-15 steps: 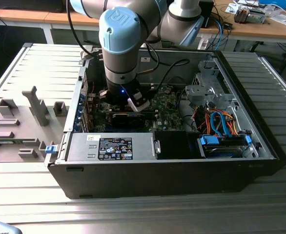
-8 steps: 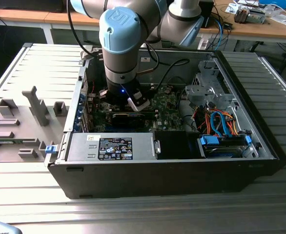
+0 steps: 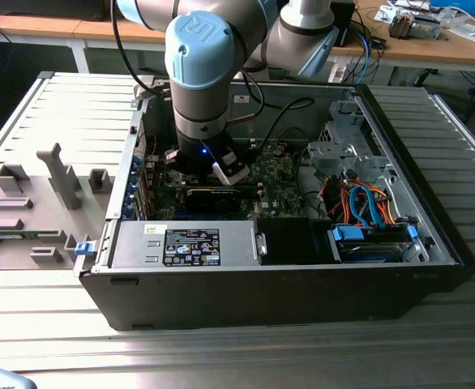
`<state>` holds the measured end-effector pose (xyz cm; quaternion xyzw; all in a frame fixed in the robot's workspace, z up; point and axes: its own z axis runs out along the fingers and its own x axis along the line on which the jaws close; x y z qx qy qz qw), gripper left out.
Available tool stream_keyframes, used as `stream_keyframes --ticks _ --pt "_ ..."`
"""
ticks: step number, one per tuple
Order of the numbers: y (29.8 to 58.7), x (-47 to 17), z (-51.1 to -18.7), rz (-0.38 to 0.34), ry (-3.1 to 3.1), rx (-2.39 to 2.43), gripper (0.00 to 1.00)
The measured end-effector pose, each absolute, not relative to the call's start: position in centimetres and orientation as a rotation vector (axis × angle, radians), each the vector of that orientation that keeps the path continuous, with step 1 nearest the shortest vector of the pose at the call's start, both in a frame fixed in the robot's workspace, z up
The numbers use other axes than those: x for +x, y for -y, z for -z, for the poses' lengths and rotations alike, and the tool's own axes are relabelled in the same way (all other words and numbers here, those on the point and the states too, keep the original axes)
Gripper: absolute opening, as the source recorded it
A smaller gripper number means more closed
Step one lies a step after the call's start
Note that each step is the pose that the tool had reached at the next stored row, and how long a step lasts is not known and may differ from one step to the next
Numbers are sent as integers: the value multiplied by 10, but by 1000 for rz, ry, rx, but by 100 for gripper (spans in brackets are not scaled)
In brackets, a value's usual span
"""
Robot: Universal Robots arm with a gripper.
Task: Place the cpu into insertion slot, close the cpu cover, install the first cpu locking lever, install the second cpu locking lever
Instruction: 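Install the second cpu locking lever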
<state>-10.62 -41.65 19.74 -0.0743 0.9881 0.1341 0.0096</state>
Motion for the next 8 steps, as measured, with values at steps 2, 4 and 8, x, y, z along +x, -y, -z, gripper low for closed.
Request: stream_keyframes --ticks 2,4,8 --pt "417 -106 -198 -419 -3085 -232 11" --pt "417 -106 -199 -419 -3085 -233 11" --pt "417 -97 -199 -412 -3089 -233 11"
